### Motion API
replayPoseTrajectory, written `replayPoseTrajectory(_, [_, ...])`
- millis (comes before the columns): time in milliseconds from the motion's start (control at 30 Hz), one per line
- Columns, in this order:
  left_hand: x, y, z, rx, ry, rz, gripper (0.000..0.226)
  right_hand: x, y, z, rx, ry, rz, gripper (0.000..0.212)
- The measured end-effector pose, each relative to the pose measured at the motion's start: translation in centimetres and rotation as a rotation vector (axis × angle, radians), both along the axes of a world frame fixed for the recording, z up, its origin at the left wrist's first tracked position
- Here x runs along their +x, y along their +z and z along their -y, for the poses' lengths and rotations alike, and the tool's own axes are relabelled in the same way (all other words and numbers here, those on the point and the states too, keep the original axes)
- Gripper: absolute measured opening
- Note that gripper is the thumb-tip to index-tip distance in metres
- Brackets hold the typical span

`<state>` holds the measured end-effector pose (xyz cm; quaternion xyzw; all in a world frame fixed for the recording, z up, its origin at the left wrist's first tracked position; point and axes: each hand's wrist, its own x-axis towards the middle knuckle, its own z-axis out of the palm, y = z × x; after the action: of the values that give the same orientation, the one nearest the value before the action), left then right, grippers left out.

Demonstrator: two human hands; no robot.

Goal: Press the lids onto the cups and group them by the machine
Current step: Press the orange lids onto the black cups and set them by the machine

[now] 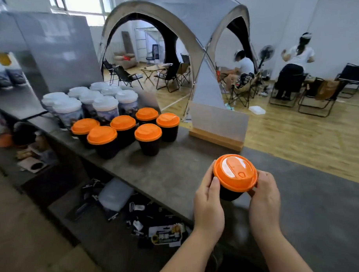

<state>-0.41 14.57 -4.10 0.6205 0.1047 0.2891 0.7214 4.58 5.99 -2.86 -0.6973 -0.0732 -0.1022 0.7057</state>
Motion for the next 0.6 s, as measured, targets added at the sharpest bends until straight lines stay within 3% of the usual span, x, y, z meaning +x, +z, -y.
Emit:
replayPoseTrajectory(233, [-2.7, -1.1, -14.0, -0.039, 0.297, 0.06, 0.039, -2.1, -1.6, -16.0, 0.012, 0.295, -0.021, 0.028])
replayPoseTrajectory(333, [-3.1, -1.5, -18.3, -0.066, 0.343, 0.057, 0.04, -2.2, -2.5, -20.7, 0.004, 0.336, -0.047, 0.048])
replayPoseTrajectory(500, [-2.9, -1.8, -22.3, -0.127, 0.351, 0.035, 0.031, -2.0, -2.3, -25.0, 0.065, 0.343, -0.115, 0.019])
replayPoseTrajectory(600, [-2.6, -2.1, -23.6, -0.164, 0.36, 0.004, 0.034, -1.7, -2.2, -26.4, 0.064, 0.311, -0.144, 0.022])
